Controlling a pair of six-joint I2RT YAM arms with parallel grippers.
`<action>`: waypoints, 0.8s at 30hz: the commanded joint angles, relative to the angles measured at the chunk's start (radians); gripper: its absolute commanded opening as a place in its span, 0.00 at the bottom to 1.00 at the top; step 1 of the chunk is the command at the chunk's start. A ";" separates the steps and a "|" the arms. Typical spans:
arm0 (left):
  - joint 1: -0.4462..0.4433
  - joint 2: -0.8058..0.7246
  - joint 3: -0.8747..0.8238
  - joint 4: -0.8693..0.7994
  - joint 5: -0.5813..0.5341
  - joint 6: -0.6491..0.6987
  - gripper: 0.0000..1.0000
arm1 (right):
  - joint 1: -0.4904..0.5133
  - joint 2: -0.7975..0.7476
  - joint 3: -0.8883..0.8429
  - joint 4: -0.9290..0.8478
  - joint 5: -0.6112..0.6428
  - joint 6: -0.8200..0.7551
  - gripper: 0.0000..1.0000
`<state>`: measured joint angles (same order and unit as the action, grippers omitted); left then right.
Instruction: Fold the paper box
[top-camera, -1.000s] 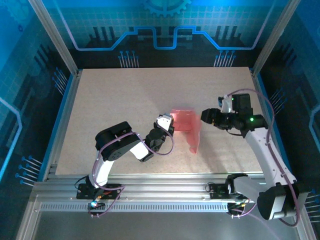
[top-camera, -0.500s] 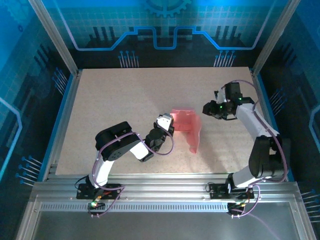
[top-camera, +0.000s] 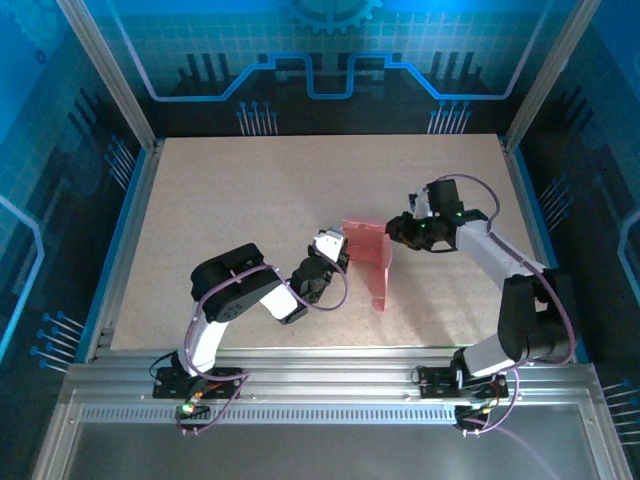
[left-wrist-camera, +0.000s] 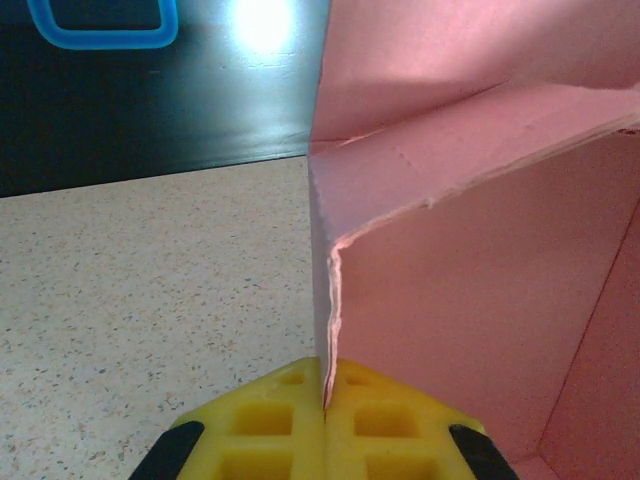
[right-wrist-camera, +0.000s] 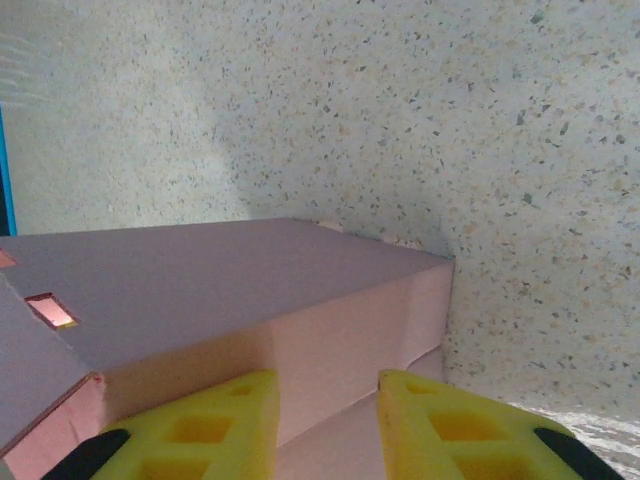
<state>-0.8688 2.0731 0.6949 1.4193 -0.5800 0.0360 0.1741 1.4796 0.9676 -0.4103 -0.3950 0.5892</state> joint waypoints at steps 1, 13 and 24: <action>-0.019 0.016 0.013 -0.028 0.029 0.018 0.00 | 0.017 -0.031 -0.024 0.057 0.028 0.065 0.33; -0.038 0.037 0.043 -0.051 0.021 0.054 0.00 | 0.035 -0.035 -0.082 0.180 0.067 0.181 0.32; -0.040 0.100 0.047 -0.039 0.008 0.060 0.00 | 0.033 -0.063 -0.136 0.194 0.080 0.136 0.34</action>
<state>-0.8818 2.1250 0.7372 1.4540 -0.6167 0.0814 0.1898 1.4284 0.8444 -0.2359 -0.3283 0.7410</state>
